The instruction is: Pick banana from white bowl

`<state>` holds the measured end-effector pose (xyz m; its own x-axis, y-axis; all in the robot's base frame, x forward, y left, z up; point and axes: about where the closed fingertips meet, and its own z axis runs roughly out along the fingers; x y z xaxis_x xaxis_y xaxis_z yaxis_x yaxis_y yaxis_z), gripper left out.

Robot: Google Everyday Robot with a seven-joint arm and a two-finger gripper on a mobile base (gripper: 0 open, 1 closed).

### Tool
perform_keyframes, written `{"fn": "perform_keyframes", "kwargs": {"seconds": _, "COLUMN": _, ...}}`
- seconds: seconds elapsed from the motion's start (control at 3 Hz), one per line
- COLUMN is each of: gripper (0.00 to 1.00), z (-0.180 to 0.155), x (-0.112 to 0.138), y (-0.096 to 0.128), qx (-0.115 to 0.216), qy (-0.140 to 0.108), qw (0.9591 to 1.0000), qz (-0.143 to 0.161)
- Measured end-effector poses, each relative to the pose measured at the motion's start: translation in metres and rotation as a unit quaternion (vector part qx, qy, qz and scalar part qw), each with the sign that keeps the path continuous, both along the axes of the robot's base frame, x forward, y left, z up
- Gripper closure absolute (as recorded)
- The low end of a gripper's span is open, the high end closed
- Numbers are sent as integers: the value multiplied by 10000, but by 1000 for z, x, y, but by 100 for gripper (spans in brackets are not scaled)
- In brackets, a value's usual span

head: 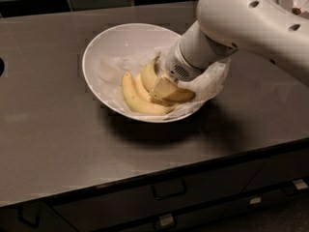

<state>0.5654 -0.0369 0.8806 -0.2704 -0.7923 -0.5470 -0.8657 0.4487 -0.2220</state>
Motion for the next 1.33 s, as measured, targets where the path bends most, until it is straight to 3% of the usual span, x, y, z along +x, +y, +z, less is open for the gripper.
{"fn": "perform_keyframes", "kwargs": {"seconds": 0.67, "gripper": 40, "z": -7, "x": 0, "y": 7, "qx": -18, "qy": 273, "qw": 9996, "qz": 99}}
{"fn": "perform_keyframes", "kwargs": {"seconds": 1.0, "gripper": 56, "z": -8, "x": 1, "y": 9, "qx": -26, "qy": 374, "qw": 9992, "qz": 154}}
{"fn": "perform_keyframes", "kwargs": {"seconds": 1.33, "gripper": 87, "z": -6, "x": 1, "y": 9, "qx": -26, "qy": 374, "qw": 9992, "qz": 154}}
